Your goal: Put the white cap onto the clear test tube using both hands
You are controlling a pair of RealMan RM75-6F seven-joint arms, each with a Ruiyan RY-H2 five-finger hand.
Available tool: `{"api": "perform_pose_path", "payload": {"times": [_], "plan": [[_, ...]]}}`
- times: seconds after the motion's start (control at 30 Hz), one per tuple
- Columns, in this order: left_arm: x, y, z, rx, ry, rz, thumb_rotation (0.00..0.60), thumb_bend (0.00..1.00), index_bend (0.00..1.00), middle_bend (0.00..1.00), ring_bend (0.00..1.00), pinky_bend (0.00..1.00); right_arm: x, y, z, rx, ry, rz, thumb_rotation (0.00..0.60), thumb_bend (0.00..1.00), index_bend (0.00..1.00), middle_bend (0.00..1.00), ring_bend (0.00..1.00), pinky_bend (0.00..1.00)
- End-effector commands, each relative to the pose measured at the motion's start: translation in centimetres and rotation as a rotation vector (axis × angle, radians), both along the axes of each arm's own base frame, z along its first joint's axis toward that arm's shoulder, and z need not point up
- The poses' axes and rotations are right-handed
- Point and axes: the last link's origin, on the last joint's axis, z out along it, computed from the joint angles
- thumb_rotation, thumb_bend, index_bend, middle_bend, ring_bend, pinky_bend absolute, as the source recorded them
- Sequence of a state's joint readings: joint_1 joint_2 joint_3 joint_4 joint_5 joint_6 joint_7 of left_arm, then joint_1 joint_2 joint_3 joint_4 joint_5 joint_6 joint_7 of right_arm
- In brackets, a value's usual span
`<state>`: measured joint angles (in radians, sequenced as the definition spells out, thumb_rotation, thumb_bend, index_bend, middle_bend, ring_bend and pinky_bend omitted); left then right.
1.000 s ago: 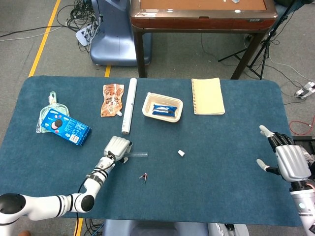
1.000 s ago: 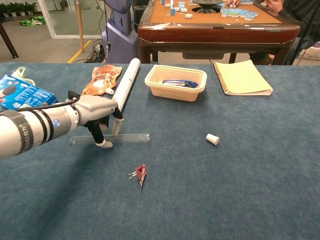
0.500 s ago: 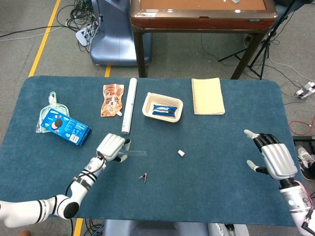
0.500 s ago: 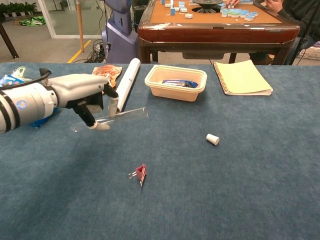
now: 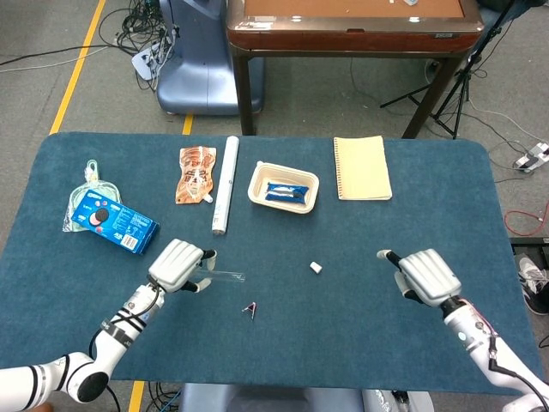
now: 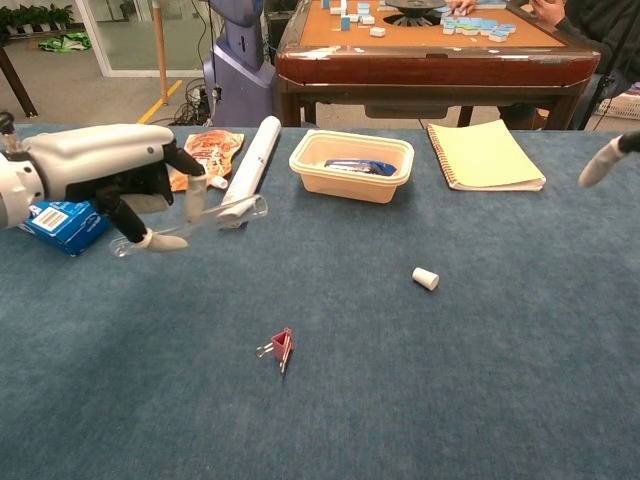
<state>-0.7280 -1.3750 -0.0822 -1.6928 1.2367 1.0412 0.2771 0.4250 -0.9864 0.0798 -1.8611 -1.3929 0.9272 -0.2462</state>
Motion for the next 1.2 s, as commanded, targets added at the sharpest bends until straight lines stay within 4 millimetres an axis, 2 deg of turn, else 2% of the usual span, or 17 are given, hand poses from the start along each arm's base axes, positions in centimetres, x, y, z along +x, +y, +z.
{"api": "perform_pose_path", "payload": {"times": [0.03,0.53,0.8,1.2], "plan": [[-0.2,-0.1,0.4,0.008,-0.004,0.003,0.6,0.22,0.6,1.0,1.0,1.0,0.9,-1.4,-1.9,0.136,0.078,-0.011,0.6,1.0,0.28,1.0,1.0,1.0],[-0.4,-0.7,1.1,0.02,-0.01,0.005,0.6,0.22,0.6,1.0,1.0,1.0,2.5,-4.1,-8.3,0.28,0.073,-0.033,0.6,1.0,0.29,1.0,1.0,1.0],[-0.2,-0.8,1.3,0.026,-0.008,0.005,0.6,0.22,0.6,1.0,1.0,1.0,3.6,-5.1,-10.2,0.301,0.063,-0.021,0.6,1.0,0.29,1.0,1.0,1.0],[-0.4,-1.0,1.3,0.024,-0.003,0.013,0.6,0.22,0.6,1.0,1.0,1.0,4.2,-5.8,-12.1,0.314,0.063,-0.015,0.6,1.0,0.29,1.0,1.0,1.0]]}}
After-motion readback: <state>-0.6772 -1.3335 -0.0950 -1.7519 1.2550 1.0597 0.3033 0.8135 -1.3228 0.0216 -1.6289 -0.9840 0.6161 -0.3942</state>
